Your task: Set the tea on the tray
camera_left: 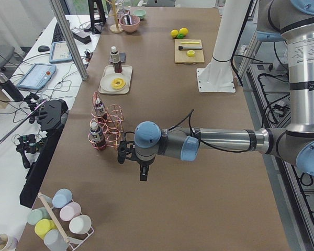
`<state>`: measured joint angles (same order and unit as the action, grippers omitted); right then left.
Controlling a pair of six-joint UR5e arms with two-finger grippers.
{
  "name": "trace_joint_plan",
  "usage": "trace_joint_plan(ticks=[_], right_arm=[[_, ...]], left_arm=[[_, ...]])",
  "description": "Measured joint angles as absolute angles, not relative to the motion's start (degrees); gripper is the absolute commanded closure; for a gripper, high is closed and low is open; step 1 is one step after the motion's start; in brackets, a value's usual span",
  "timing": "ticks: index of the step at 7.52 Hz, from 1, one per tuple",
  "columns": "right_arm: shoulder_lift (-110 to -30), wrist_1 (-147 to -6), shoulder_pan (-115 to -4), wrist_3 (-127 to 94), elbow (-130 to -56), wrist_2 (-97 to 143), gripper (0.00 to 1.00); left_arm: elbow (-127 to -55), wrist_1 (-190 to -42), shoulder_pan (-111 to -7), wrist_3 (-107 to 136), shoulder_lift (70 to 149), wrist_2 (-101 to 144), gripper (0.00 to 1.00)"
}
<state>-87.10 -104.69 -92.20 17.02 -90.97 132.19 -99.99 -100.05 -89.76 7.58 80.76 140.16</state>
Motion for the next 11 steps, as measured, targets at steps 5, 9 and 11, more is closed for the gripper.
trace_joint_plan(ticks=[5, 9, 11], right_arm=[[-87.09, -103.19, -92.19, 14.69, -90.70, 132.27, 0.00], [-87.35, -103.18, -92.20, 14.74, -90.98, 132.28, 0.00], [-87.25, -103.18, -92.20, 14.69, -90.81, 132.28, 0.00]], left_arm=[[-101.13, -96.26, -90.95, 4.42, 81.00, 137.07, 0.02], [-101.13, -96.24, -91.07, 4.39, 80.95, 136.93, 0.02], [-101.06, -96.24, -91.23, 4.39, 80.98, 136.52, 0.02]])
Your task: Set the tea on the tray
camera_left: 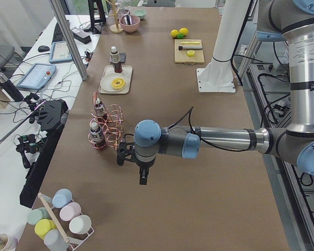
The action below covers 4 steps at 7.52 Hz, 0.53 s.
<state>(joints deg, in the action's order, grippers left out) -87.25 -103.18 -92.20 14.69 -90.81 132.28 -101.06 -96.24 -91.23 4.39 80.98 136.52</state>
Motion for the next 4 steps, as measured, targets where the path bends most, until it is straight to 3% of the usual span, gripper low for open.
trace_joint_plan(ticks=[4], right_arm=[[-87.13, -103.18, -92.20, 14.68, -90.93, 132.27, 0.00]], left_arm=[[-101.03, -96.24, -91.28, 4.39, 81.38, 136.07, 0.02]])
